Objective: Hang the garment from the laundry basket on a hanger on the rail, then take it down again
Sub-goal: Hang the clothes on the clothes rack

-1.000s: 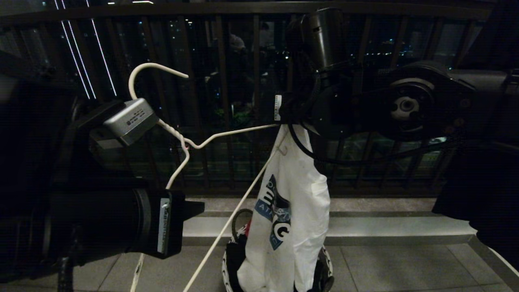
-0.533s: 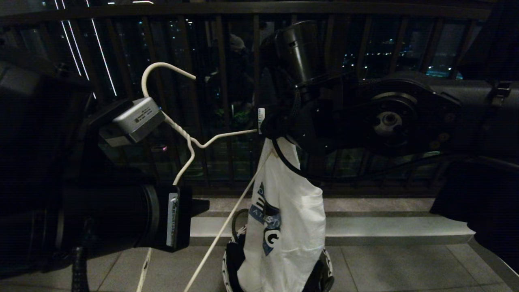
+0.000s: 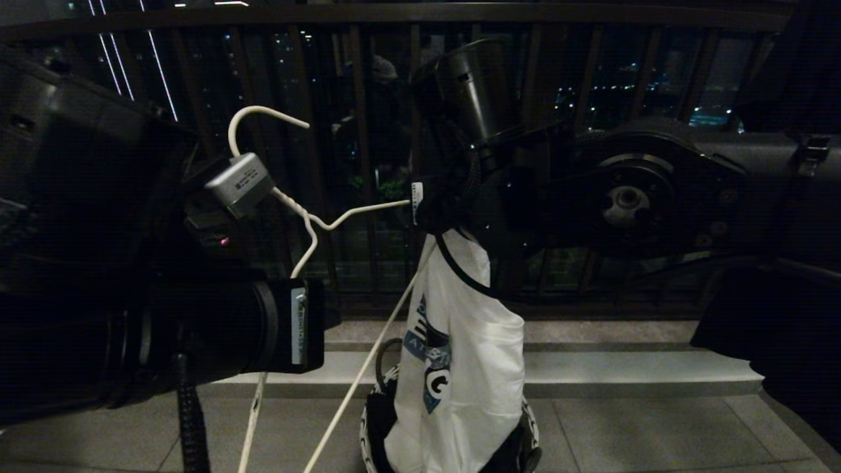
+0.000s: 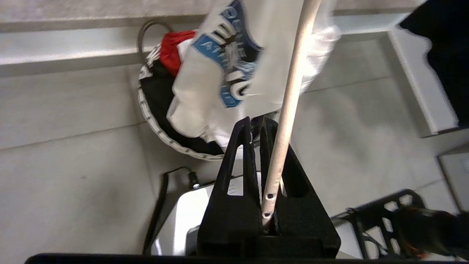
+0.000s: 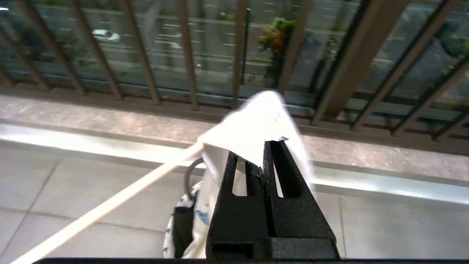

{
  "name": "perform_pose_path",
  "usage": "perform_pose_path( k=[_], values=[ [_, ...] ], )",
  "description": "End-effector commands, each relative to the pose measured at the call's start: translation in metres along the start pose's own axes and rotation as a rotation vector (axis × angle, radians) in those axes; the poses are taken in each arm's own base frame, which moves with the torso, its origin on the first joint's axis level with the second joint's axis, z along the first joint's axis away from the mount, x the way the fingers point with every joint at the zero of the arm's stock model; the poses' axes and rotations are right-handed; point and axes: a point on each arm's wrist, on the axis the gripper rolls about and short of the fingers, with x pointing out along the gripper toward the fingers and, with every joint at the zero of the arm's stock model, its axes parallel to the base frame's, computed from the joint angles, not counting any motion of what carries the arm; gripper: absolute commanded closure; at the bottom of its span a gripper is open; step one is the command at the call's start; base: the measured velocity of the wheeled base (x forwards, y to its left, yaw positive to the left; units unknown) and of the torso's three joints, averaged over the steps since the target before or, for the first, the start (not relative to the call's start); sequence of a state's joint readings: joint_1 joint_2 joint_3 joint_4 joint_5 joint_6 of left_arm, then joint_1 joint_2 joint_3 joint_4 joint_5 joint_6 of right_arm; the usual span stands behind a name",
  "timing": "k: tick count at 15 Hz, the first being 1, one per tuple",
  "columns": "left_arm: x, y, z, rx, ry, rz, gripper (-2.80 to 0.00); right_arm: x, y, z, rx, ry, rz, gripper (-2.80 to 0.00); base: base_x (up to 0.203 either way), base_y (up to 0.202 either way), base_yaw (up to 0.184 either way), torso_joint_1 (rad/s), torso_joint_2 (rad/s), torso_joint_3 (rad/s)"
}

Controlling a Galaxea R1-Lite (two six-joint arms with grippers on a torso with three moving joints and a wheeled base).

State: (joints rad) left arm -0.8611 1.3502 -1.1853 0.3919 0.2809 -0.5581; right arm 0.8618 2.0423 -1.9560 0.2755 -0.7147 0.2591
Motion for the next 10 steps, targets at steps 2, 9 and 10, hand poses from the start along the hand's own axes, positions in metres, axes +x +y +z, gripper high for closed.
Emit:
perform_pose_path(
  k=[2,9,10],
  values=[
    [0.017,-0.001,-0.005,0.009,0.016,0.054,0.0,-0.022,0.006,0.008,0.011,-0.018,0.069,0.0,0.0,0.0,0.0,0.0,0.0,0.0],
    [0.016,-0.003,-0.003,-0.018,-0.064,0.009,0.0,-0.049,0.018,0.014,0.016,-0.018,0.234,0.0,0.0,0.0,0.0,0.0,0.0,0.0],
    [0.015,-0.003,-0.002,-0.02,-0.067,0.007,0.0,-0.051,0.019,0.014,0.012,-0.019,0.242,0.0,0.0,0.0,0.0,0.0,0.0,0.0]
  ],
)
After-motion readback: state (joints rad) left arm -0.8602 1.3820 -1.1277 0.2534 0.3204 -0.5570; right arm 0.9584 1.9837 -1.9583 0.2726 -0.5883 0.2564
